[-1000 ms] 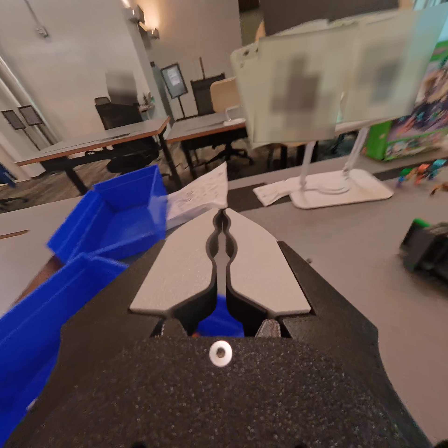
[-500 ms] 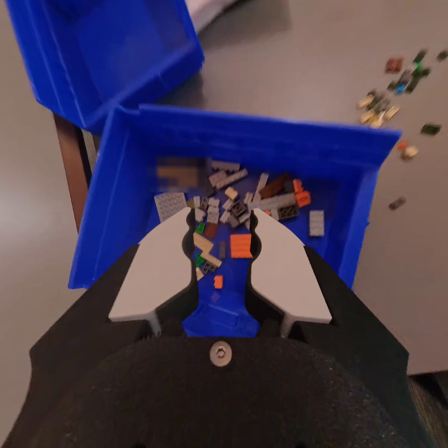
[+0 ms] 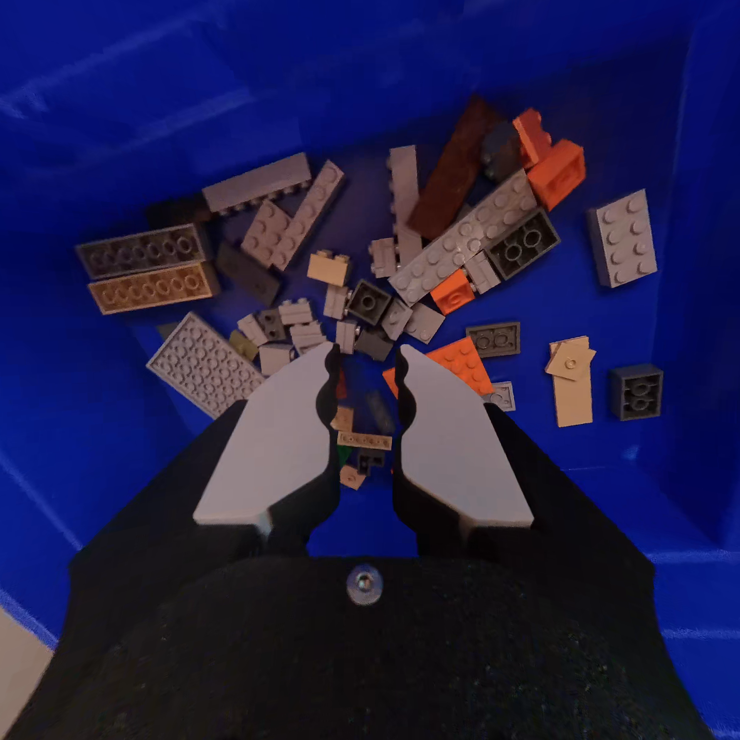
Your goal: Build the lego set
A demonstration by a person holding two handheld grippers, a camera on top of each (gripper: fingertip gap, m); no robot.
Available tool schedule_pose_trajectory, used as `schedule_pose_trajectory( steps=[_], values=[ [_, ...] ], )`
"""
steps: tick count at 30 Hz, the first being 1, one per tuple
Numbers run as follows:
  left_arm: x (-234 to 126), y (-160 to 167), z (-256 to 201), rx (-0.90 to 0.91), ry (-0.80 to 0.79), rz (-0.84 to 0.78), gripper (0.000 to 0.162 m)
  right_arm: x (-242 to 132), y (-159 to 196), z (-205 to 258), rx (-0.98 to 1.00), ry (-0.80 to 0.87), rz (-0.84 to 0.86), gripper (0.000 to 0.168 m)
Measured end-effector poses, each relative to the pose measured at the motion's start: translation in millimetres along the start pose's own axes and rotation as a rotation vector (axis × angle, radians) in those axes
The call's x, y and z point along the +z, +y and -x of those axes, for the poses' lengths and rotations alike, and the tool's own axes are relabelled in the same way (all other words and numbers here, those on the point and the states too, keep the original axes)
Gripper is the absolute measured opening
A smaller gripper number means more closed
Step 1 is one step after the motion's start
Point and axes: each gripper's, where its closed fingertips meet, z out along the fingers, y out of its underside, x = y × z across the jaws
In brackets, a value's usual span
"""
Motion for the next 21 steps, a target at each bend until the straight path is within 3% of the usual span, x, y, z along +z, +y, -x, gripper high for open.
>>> schedule_pose_trajectory(
  steps=[13, 21],
  values=[
    [5, 1, 2, 0.082, -0.053, 0.053, 0.018, 4, 8, 3, -0.01, -0.016, 0.03, 0.0],
    [-60, -21, 16, -0.006, -0.26, -0.033, 0.018, 1, 1, 5, -0.015, -0.024, 0.008, 0.0]
  ],
)
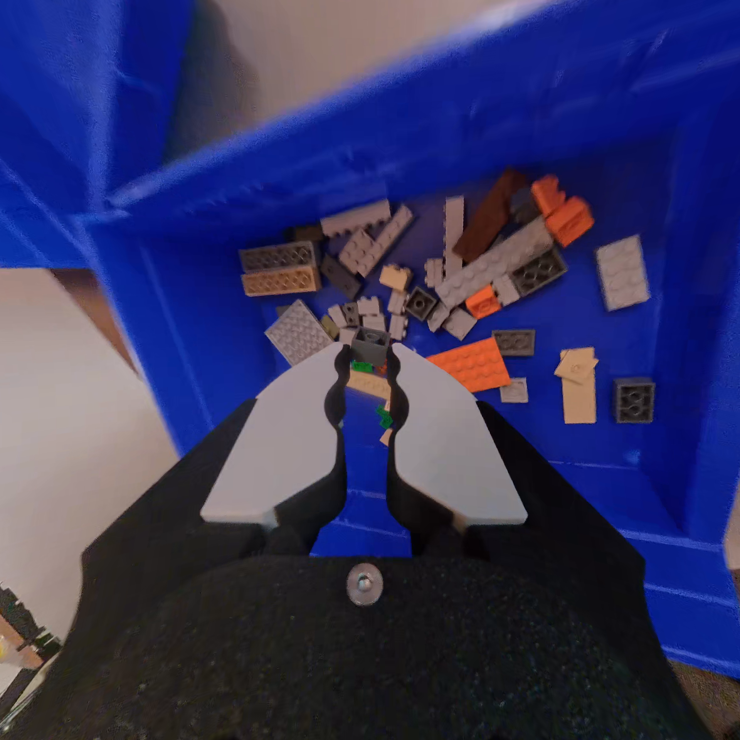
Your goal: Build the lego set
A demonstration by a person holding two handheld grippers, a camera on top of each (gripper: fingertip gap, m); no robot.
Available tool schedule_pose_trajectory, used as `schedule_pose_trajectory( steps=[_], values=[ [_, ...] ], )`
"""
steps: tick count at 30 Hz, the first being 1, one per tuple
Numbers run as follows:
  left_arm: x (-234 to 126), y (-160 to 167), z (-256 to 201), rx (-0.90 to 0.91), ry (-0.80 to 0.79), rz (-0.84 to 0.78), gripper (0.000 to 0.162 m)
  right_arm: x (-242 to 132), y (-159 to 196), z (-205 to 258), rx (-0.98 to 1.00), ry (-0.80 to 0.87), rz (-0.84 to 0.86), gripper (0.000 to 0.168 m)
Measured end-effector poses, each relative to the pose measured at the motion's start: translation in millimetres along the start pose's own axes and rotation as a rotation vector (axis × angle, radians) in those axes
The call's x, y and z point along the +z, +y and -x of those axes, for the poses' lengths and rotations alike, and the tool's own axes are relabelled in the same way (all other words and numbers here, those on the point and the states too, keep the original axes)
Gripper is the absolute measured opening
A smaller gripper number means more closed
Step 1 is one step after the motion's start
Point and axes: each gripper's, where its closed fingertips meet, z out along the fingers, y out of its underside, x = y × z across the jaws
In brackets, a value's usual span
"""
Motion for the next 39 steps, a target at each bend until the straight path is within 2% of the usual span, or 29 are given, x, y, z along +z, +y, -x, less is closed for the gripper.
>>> schedule_pose_trajectory(
  steps=[4, 9, 13, 17, 19, 22, 27, 32, 34, 39],
  values=[
    [-45, -52, -8, -0.016, -0.074, -0.181, 0.017, 0, -3, 3, -0.013, -0.008, -0.01, 0.0],
    [-86, -131, -53, 0.032, -0.051, -0.428, 0.017, -2, -7, 6, -0.028, -0.01, -0.024, 0.0],
    [-105, -187, -102, 0.045, 0.057, -0.609, 0.017, -3, -10, 7, -0.041, -0.01, -0.037, 0.0],
    [-107, -228, -158, 0.013, 0.259, -0.702, 0.017, -5, -14, 12, -0.06, -0.022, -0.055, 0.0],
    [-97, -241, -183, 0.003, 0.363, -0.683, 0.017, -4, -15, 15, -0.078, -0.029, -0.058, 0.0],
    [-70, -251, -209, 0.009, 0.464, -0.564, 0.017, -3, -14, 20, -0.113, -0.035, -0.05, 0.0],
    [-41, -256, -252, 0.112, 0.635, -0.369, 0.017, -4, -15, 33, -0.175, -0.088, -0.058, 0.0],
    [-29, -247, -304, 0.24, 0.772, -0.208, 0.017, -10, -8, 82, -0.303, -0.35, -0.065, 0.0],
    [-27, -242, -321, 0.275, 0.811, -0.16, 0.017, -13, 1, 103, -0.347, -0.452, -0.03, 0.005],
    [-40, -247, -360, 0.295, 0.923, -0.179, 0.017, -20, 16, 149, -0.439, -0.622, 0.032, 0.015]
  ],
)
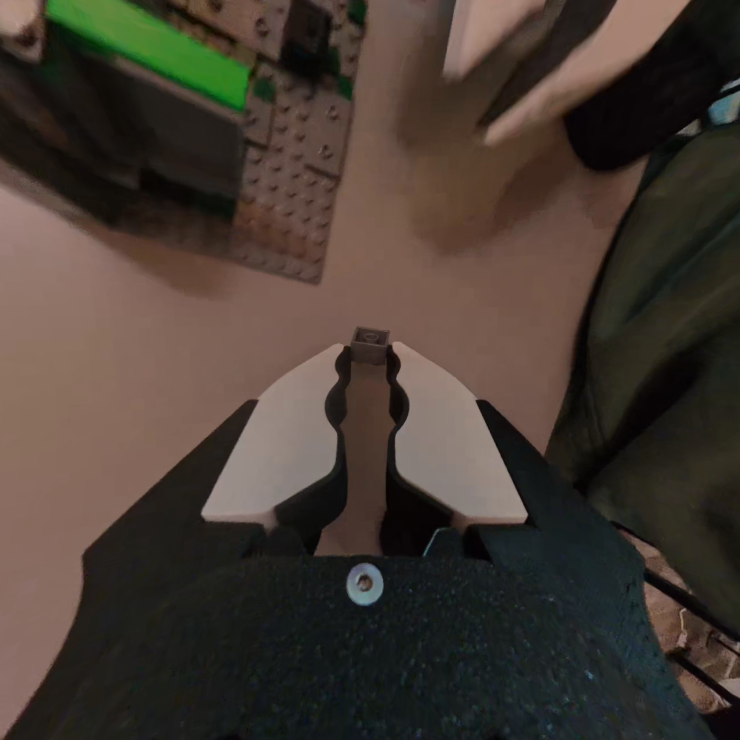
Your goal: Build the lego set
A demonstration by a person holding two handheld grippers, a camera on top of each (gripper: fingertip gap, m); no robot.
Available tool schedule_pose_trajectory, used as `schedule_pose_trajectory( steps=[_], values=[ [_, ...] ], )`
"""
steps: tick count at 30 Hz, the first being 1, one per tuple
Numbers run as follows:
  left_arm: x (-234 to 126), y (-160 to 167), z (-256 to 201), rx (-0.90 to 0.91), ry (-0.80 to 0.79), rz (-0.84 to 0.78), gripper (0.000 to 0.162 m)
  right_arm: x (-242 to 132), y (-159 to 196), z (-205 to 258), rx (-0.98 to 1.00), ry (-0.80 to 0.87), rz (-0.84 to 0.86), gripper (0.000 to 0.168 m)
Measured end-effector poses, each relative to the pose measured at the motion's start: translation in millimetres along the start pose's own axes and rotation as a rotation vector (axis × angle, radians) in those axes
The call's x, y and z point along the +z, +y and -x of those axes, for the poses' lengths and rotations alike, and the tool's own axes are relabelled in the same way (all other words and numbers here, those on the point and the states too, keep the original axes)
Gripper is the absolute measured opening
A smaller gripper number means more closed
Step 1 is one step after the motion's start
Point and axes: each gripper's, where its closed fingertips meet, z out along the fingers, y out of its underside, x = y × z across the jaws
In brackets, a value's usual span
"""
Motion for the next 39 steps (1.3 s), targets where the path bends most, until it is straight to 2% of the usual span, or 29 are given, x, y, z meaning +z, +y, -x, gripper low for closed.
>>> schedule_pose_trajectory(
  steps=[3, 8, 11, 13, 17, 19, 21, 23, 27, 29, 31, 34, 39],
  values=[
    [3, -21, -17, -0.04, 0.08, -0.125, 0.017, 12, -2, 17, -0.101, -0.014, 0.038, 0.019],
    [-6, -49, -28, -0.138, 0.195, -0.334, 0.017, 19, -7, 14, -0.25, 0.09, 0.058, 0.022],
    [-9, -55, -26, -0.179, 0.218, -0.403, 0.017, 18, -8, 10, -0.316, 0.143, 0.066, 0.022],
    [-12, -58, -27, -0.219, 0.266, -0.452, 0.017, 17, -10, 12, -0.34, 0.142, 0.058, 0.014],
    [-12, -59, -33, -0.254, 0.334, -0.494, 0.017, 20, -7, 15, -0.327, 0.128, 0.078, 0.02],
    [-11, -58, -35, -0.26, 0.347, -0.505, 0.017, 20, -8, 14, -0.315, 0.129, 0.08, 0.013],
    [-12, -58, -38, -0.217, 0.337, -0.526, 0.017, 19, -9, 16, -0.207, 0.077, 0.062, 0.012],
    [-16, -59, -37, -0.114, 0.255, -0.569, 0.021, 16, -8, 20, -0.016, -0.026, 0.047, 0.012],
    [-24, -57, -37, 0.238, -0.073, -0.609, 0.034, 8, -1, 27, 0.443, -0.263, 0.087, 0.011],
    [-25, -58, -41, 0.443, -0.263, -0.616, 0.034, 5, -3, 30, 0.645, -0.359, 0.083, 0.011],
    [-23, -59, -50, 0.589, -0.365, -0.617, 0.033, 1, -10, 34, 0.811, -0.468, 0.047, 0.011],
    [-18, -59, -58, 0.726, -0.475, -0.601, 0.033, -2, -18, 39, 0.943, -0.575, 0.007, 0.011],
    [-17, -62, -69, 0.906, -0.596, -0.611, 0.024, -7, -31, 43, 1.039, -0.684, -0.06, 0.011]
  ],
)
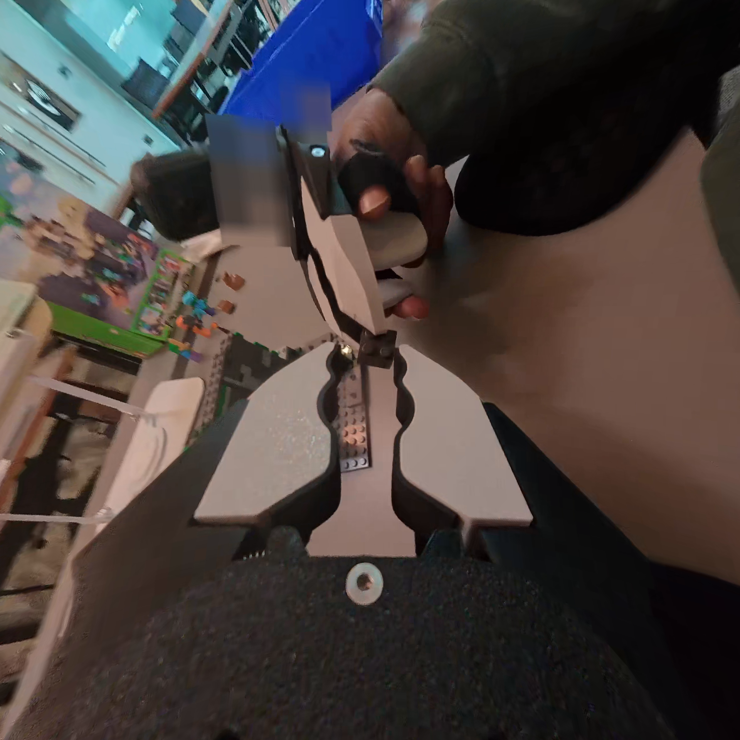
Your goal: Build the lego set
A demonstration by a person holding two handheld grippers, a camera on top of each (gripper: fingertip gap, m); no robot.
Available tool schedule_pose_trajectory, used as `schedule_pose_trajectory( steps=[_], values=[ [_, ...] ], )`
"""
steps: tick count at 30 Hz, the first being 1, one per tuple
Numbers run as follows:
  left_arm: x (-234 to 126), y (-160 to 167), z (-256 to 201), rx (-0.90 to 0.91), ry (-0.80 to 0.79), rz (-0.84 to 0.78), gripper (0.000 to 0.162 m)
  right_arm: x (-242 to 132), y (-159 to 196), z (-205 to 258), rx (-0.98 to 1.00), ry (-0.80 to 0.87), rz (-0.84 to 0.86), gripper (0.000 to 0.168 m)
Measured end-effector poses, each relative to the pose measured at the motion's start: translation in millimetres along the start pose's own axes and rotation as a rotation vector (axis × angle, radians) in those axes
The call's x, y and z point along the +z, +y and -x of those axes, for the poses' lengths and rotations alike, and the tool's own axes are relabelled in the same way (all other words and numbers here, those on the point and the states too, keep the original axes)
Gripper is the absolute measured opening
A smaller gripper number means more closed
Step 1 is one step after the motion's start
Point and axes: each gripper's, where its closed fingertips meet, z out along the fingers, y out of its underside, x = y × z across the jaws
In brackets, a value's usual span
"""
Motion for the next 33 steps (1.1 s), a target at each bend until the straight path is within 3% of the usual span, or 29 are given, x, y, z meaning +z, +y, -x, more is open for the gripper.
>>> schedule_pose_trajectory(
  steps=[3, 6, 8, 13, 16, 24, 33],
  values=[
    [-1, -5, -2, 0.081, -0.027, -0.011, 0.016, -1, -2, 4, 0.015, -0.043, -0.016, 0.011],
    [0, -5, -1, 0.011, -0.033, -0.017, 0.016, -3, -4, 1, -0.033, -0.011, -0.028, 0.012],
    [2, 0, -1, -0.105, -0.004, -0.012, 0.016, -12, -8, -5, -0.114, 0.061, -0.032, 0.029],
    [15, 40, -14, -0.471, 0.166, 0.172, 0.016, -52, -23, -39, -0.392, 0.454, -0.029, 0.036],
    [23, 52, -24, -0.596, 0.251, 0.222, 0.016, -73, -18, -62, -0.515, 0.671, 0.067, 0.034],
    [37, 68, -26, -0.573, 0.282, 0.276, 0.016, -72, 11, -97, -0.679, 0.873, 0.363, 0.03],
    [35, 73, -22, -0.558, 0.263, 0.27, 0.028, -72, 6, -93, -0.681, 0.862, 0.319, 0.028]
  ],
)
